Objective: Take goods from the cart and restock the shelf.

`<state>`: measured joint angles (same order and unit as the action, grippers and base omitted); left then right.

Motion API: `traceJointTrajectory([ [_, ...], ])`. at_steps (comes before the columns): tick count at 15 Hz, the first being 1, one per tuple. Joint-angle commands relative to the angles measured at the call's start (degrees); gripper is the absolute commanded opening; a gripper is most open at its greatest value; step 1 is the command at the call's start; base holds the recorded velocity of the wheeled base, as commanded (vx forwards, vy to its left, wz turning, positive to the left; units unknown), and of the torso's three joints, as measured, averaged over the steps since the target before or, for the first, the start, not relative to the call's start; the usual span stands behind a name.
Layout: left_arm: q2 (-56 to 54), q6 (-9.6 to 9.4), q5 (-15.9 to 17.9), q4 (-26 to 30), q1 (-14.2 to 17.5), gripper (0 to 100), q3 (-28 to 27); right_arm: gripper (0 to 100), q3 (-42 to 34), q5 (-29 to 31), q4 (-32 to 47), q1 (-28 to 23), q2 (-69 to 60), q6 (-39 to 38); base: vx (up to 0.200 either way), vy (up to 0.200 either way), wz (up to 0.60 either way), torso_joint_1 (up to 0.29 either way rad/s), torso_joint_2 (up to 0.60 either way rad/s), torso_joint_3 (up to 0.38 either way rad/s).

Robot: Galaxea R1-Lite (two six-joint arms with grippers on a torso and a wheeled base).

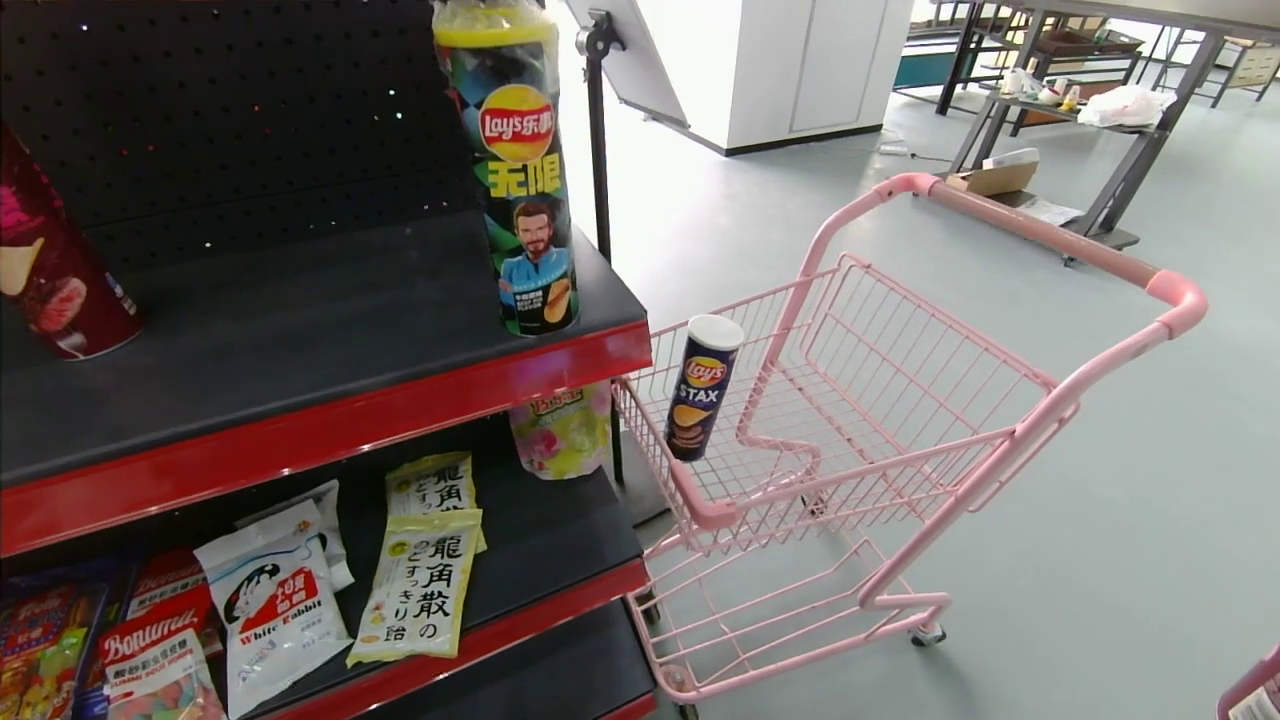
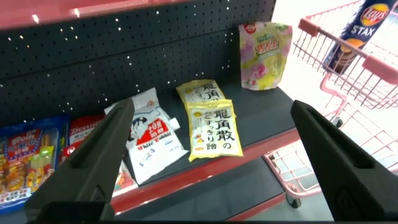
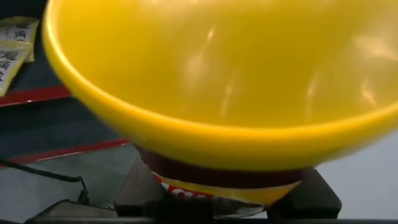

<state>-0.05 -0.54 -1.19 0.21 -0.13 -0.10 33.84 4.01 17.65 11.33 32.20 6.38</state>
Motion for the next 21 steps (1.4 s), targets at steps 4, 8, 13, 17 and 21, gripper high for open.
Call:
traceJointTrajectory([
  [4,0.0,0.01,0.0,0.0,0.0,100,0.0,0,2.7,-9.6,-0.5,0.2,4.1,0.0,0.000,0.000,0.00,0.182,-0.54,-0.377],
  [8,0.0,0.01,0.0,0.0,0.0,100,0.0,0,5.4,-14.3,-6.8,0.2,13.2,1.0,0.000,0.000,0.00,0.210,-0.59,-0.380],
  [13,0.0,-0.08,0.0,0.0,0.0,100,0.0,0,4.3,-14.5,-9.0,0.1,17.0,2.9,0.000,0.000,0.12,0.151,-0.39,-0.244],
  [17,0.0,0.01,0.0,0.0,0.0,100,0.0,0,2.4,-14.7,-9.1,0.2,15.8,2.9,0.000,0.000,0.60,0.015,-0.03,-0.017],
  [21,0.0,0.01,0.0,0.0,0.0,100,0.0,0,1.7,-15.9,-9.0,0.2,15.5,2.9,0.000,0.000,0.60,0.008,0.00,0.004],
])
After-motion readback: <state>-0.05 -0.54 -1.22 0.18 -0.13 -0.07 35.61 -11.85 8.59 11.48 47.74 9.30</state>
